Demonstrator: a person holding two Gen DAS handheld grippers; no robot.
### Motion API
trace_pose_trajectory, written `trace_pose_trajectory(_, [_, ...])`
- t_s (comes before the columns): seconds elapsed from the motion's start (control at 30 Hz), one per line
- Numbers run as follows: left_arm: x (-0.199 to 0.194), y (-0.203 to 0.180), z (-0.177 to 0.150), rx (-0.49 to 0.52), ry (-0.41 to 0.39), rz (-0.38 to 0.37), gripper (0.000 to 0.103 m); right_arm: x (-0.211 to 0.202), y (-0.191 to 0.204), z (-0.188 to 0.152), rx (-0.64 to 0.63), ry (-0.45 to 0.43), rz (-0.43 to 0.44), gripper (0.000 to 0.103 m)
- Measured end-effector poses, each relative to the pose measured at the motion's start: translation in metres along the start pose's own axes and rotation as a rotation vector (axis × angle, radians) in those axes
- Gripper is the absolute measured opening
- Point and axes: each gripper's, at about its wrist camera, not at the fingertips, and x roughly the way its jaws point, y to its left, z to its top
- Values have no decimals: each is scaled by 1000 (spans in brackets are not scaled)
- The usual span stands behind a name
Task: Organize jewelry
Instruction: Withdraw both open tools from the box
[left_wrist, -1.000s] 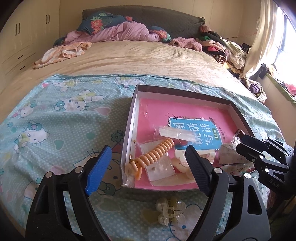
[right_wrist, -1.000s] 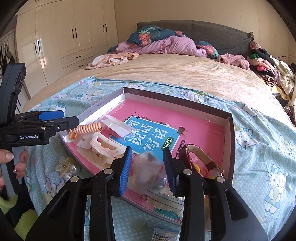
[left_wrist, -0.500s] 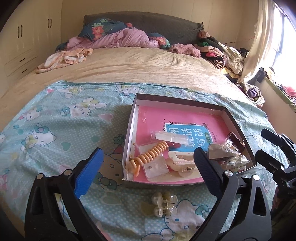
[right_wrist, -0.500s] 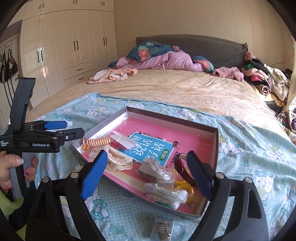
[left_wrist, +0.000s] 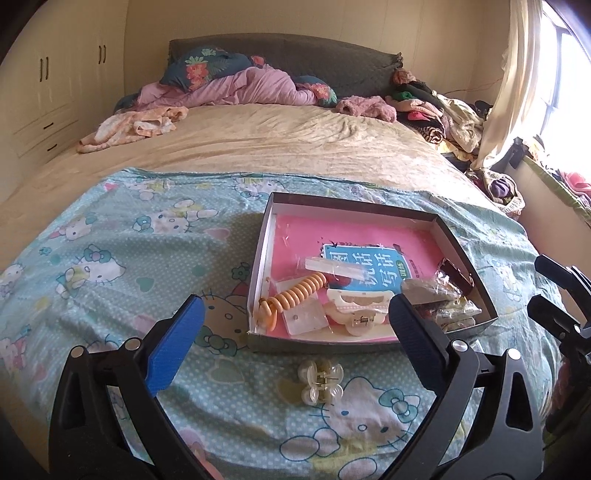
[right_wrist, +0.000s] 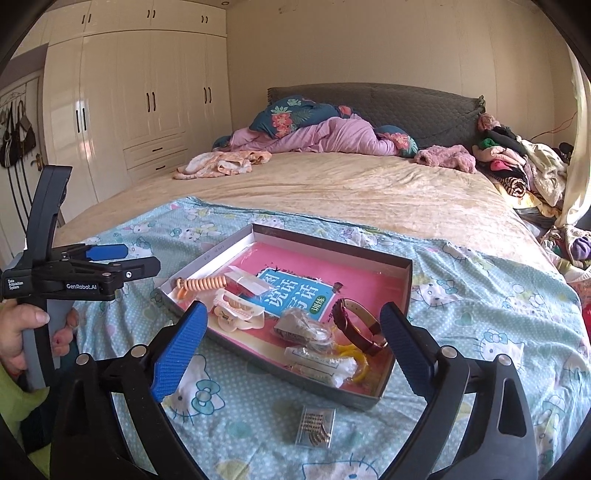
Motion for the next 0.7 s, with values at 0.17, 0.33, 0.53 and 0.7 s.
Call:
trace_pose_trajectory(0.17, [-6,-3,-7,11,-1,6,93,-5,-2,-6,6,8,-9,94])
trace_pose_trajectory(0.33, [-9,-7,-14,29,4,14,93,-9,-2,-13,9,20,-14,94])
trace_pose_trajectory(0.53, [-9,-13,-23,48,20,20,93,-8,-2,-25,20,49,-14,94])
trace_pose_trajectory(0.7, [-6,-16,-30,59,37,25,93,-6,-4,-35,31,72,-8,94])
